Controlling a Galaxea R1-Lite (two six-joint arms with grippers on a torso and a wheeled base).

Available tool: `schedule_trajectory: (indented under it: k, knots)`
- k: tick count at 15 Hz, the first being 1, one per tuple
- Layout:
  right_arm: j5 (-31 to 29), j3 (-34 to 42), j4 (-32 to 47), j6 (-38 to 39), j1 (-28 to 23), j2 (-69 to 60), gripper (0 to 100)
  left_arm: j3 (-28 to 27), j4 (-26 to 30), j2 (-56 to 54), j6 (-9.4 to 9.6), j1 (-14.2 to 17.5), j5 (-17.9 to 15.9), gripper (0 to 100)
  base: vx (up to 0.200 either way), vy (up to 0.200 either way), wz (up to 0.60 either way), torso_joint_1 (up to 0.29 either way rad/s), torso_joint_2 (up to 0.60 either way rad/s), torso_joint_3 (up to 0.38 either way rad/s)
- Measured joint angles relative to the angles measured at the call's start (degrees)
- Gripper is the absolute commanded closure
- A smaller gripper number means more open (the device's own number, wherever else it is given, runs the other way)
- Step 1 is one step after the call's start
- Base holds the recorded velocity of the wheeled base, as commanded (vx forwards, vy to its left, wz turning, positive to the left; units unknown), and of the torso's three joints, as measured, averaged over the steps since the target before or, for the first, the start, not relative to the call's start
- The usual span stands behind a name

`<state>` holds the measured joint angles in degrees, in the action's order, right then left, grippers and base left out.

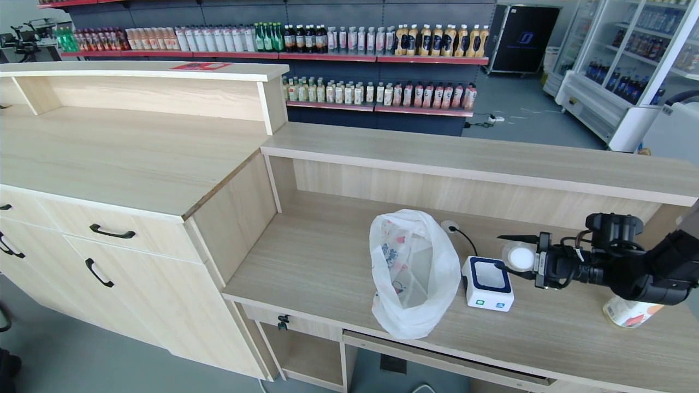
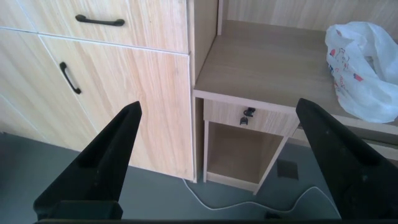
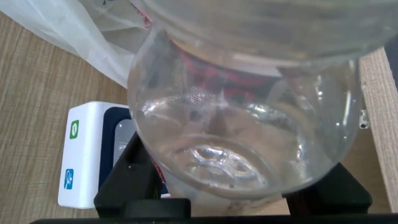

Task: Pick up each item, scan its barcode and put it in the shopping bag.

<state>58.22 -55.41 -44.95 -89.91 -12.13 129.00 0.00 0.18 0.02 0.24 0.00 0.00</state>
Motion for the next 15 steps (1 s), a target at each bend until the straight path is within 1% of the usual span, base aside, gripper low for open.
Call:
schedule_trajectory:
  k: [5, 15]
  knots:
    - [0.11, -2.97, -0.05, 1.17, 0.73, 2.28, 100, 0.00, 0.00, 0.00, 0.02, 0.00, 0.00, 0, 0.000, 0.000, 0.00, 0.000, 0.00, 0.000]
    - [0.11, -6.36, -0.02, 3.00, 3.47, 5.36, 100, 0.00, -0.02, 0.00, 0.00, 0.00, 0.00, 0, 0.000, 0.000, 0.00, 0.000, 0.00, 0.000]
